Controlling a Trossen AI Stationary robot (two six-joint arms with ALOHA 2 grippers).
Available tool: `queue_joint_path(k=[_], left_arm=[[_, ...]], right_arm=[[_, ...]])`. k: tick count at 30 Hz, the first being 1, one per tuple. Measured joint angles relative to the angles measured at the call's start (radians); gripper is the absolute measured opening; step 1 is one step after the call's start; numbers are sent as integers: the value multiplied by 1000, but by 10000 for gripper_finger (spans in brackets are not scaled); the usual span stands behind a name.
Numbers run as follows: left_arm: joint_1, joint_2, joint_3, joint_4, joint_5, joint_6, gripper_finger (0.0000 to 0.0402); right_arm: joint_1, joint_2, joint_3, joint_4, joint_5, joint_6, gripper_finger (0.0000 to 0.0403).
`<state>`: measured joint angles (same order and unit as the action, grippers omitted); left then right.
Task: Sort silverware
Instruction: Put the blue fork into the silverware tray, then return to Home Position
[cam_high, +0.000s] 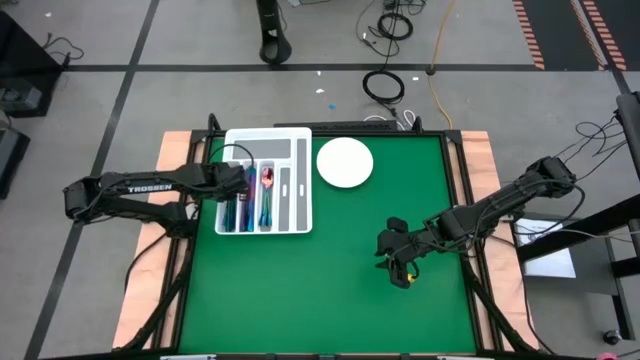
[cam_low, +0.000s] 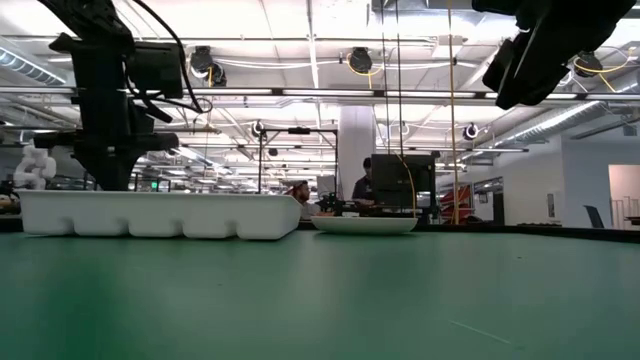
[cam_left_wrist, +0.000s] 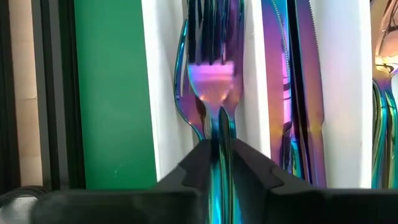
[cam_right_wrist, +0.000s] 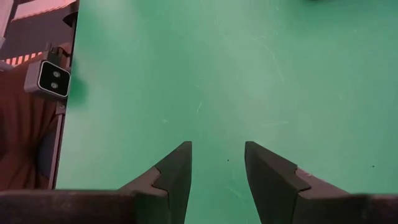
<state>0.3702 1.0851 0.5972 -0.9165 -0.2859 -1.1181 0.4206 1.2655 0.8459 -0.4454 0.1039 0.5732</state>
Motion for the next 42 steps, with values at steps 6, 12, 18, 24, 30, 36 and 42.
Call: queue_joint_path(k=[6,12,18,24,30,36,42], left_arm=[[0,0,0,3,1,-1,126],[0,0,1,20,5,47,158],[0,0,82,27,22,171,162],[-4,-1,228,57,22,307,162],[-88,-1,338,208,18,485,162],[-231,-8,379,453,23,676,162],[-422,-29,380,661,24,874,162]], right_arm=[[0,0,0,0,0,10,137],[0,0,0,0,0,10,137],[0,0,0,0,0,10,137],[0,0,0,-2,0,10,137],[0,0,0,-11,0,10,137],[0,0,0,2,0,-1,137],[0,0,0,156,104,-140,137]])
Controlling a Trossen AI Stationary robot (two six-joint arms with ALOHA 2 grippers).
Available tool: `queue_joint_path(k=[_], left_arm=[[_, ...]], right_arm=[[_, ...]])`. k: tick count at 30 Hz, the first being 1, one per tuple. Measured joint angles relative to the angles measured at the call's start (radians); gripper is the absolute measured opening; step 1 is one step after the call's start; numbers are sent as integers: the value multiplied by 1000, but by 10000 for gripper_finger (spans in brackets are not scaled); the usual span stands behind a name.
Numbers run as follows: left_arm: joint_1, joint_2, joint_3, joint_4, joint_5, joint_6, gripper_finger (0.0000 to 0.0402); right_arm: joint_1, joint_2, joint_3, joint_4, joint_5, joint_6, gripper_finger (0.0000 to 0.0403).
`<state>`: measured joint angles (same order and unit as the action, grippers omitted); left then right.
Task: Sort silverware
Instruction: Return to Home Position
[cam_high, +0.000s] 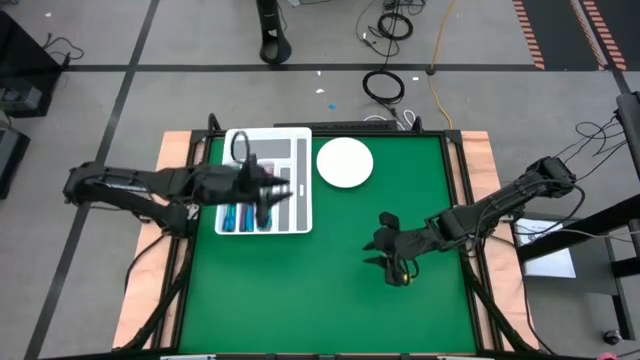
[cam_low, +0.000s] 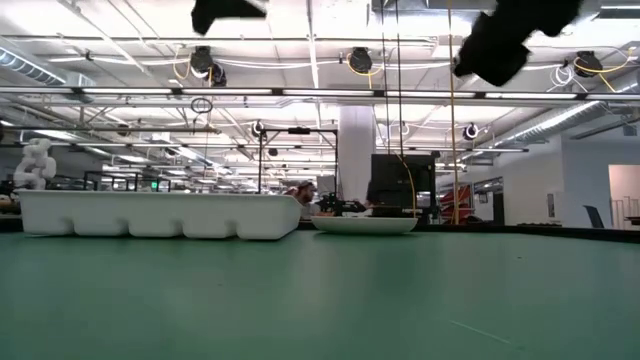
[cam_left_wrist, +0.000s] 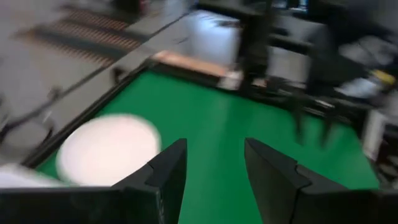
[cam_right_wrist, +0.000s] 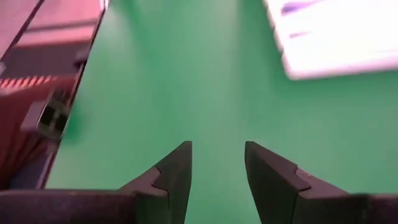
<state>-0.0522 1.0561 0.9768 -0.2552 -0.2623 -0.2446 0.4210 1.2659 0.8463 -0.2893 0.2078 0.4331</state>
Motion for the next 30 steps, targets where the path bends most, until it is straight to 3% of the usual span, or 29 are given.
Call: queue_joint_path(k=[4,8,11,16,20,30], left_arm=[[-129,-1,-15,37,-8,132,162],[-213,-11,-143,229,-51,249,162],[-216,-44,-254,337,-54,280,162],[-169,-158,-416,470,-15,277,162],[-147,-296,-480,469,52,257,162],[-143,-609,-589,348,22,251,162]], right_arm=[[0,0,0,98,89,-63,137],[-6,0,0,214,186,-137,137],[-34,0,0,342,238,-212,137],[-100,0,0,498,235,-312,137],[-147,0,0,490,234,-325,137],[-193,-73,0,315,231,-316,137]])
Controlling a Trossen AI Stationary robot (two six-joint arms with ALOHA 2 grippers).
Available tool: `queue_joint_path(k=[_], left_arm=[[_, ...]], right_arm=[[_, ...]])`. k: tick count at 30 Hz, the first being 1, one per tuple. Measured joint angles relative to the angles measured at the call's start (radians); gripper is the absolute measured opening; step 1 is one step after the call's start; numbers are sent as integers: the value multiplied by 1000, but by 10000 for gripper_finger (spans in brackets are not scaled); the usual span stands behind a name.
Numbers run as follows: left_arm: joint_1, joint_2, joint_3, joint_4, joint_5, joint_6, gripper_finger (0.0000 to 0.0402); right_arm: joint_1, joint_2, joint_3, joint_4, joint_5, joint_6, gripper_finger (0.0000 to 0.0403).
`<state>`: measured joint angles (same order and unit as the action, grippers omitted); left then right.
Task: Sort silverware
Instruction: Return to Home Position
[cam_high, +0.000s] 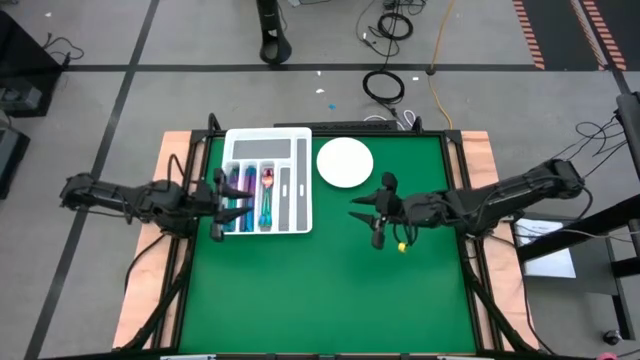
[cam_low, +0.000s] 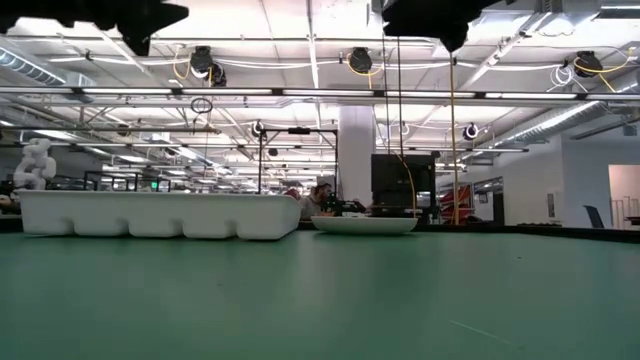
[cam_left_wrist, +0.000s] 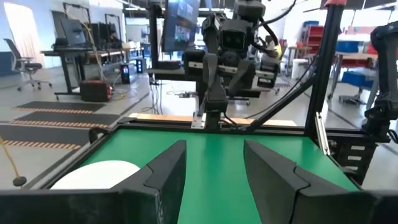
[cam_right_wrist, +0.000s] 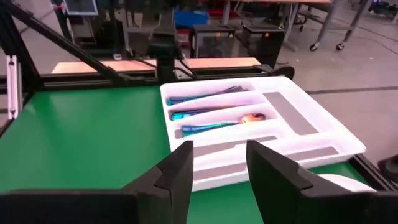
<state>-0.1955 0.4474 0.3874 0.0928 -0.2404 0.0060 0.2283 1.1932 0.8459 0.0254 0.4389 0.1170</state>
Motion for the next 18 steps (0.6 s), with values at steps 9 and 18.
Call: queue_joint_path(k=[9,18], left_arm=[[0,-158,-150,4,-24,-51,162],[0,-214,-245,31,-29,-126,162]], right_arm=[[0,-194,-112,-36,1,59,137],[-12,-346,-413,253,-19,104,137]])
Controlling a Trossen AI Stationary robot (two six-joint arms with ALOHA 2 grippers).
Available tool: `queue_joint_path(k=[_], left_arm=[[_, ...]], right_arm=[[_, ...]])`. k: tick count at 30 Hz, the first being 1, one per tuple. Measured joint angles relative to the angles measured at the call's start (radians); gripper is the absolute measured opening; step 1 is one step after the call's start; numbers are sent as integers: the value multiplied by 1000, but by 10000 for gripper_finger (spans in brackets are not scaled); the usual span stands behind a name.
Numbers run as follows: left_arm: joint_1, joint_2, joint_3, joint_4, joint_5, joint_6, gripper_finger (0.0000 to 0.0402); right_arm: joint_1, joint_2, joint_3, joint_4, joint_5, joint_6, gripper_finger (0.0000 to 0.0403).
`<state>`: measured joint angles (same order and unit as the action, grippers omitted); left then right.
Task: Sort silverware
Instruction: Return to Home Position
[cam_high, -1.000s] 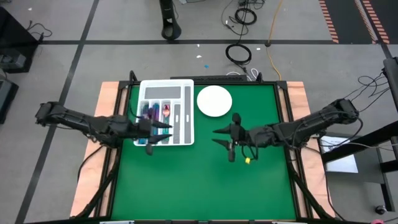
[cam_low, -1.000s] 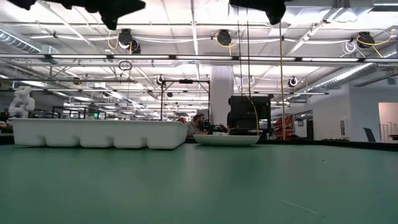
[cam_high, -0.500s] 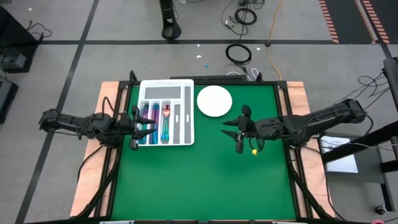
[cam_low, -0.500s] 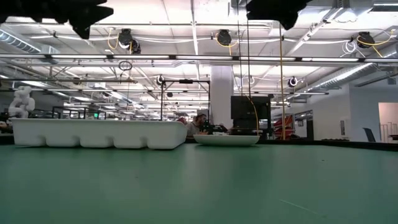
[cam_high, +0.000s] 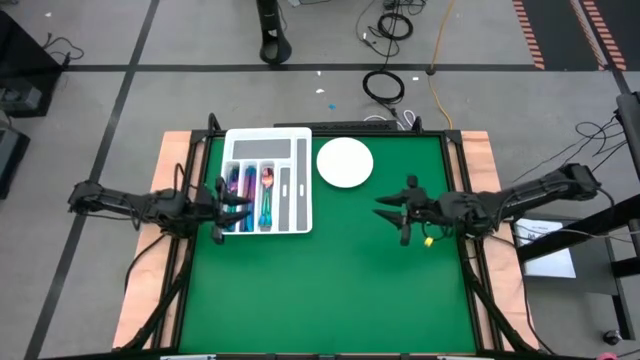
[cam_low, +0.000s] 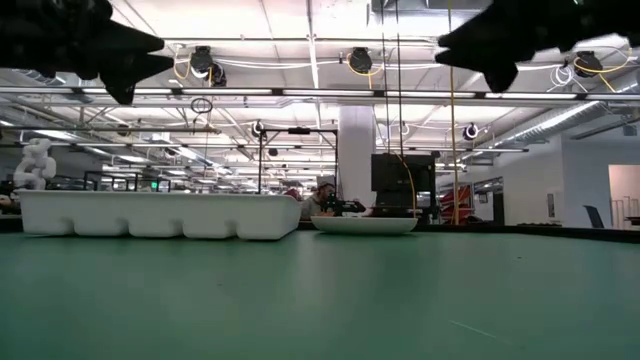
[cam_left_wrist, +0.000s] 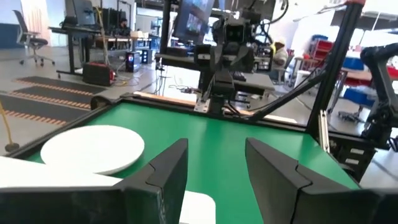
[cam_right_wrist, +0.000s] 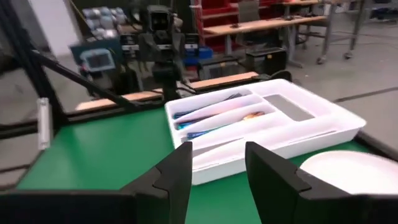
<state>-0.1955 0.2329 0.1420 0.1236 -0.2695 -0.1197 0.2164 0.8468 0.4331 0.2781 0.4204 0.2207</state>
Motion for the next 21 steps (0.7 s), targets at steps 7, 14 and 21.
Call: queue_joint_path(k=[7,14,21], left_arm=[[0,0,-103,159,-1,-14,162],[1,6,-135,226,8,-15,162],[3,-6,-135,194,32,2,162]], right_arm=[[-72,-119,-208,191,-155,50,137],[-151,-192,-251,193,-300,72,137],[-205,-217,-251,84,-326,47,137]])
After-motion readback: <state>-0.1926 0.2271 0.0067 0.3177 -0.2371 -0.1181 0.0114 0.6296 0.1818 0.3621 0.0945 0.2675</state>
